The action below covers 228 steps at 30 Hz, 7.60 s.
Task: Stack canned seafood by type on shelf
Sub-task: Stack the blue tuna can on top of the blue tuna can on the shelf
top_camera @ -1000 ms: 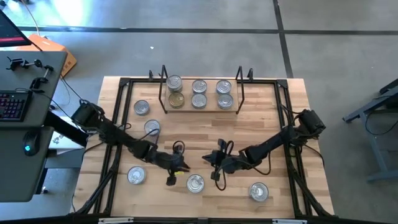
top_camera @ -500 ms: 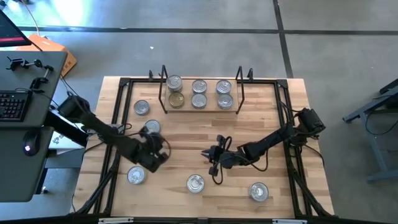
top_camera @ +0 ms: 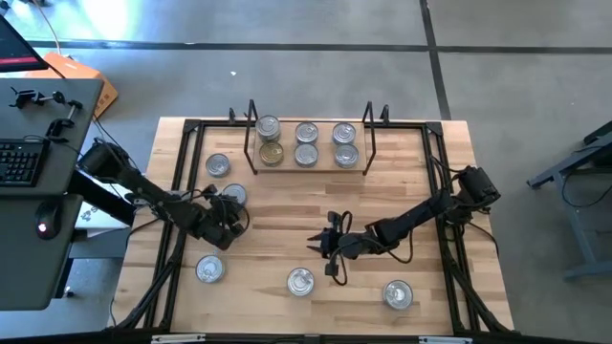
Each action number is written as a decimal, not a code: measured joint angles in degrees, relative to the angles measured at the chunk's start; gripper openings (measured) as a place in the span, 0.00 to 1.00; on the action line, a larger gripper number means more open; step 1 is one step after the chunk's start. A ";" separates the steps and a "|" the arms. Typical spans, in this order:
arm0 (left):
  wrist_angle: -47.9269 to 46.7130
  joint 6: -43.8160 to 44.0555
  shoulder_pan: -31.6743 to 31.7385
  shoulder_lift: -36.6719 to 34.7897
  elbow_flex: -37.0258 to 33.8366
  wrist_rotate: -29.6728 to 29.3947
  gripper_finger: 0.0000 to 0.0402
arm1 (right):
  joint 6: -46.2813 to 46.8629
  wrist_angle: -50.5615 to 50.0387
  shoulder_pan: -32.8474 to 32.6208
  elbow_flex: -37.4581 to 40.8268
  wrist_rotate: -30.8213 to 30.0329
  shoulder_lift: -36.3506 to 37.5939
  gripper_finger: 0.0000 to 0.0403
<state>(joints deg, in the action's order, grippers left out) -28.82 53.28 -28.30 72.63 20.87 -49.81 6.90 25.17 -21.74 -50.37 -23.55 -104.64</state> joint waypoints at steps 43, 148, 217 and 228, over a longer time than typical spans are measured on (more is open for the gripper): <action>58.98 -34.98 8.46 0.07 -5.76 21.44 0.00 | -39.73 11.54 11.49 -5.60 7.28 -10.18 0.73; 65.14 -32.38 3.57 8.47 -5.78 3.57 0.02 | -55.38 -27.85 40.88 -25.28 -10.45 -8.35 0.66; 68.74 -39.17 5.52 8.53 0.38 10.56 0.02 | 19.62 -22.24 5.08 -0.76 4.02 7.67 0.03; 49.78 -45.60 17.39 25.32 23.61 22.77 0.02 | 33.05 -47.81 2.47 -0.49 -2.78 6.83 0.03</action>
<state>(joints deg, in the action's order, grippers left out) 20.95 7.68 -10.91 97.96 44.48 -27.04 39.95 -22.64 -19.27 -50.86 -26.33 -97.81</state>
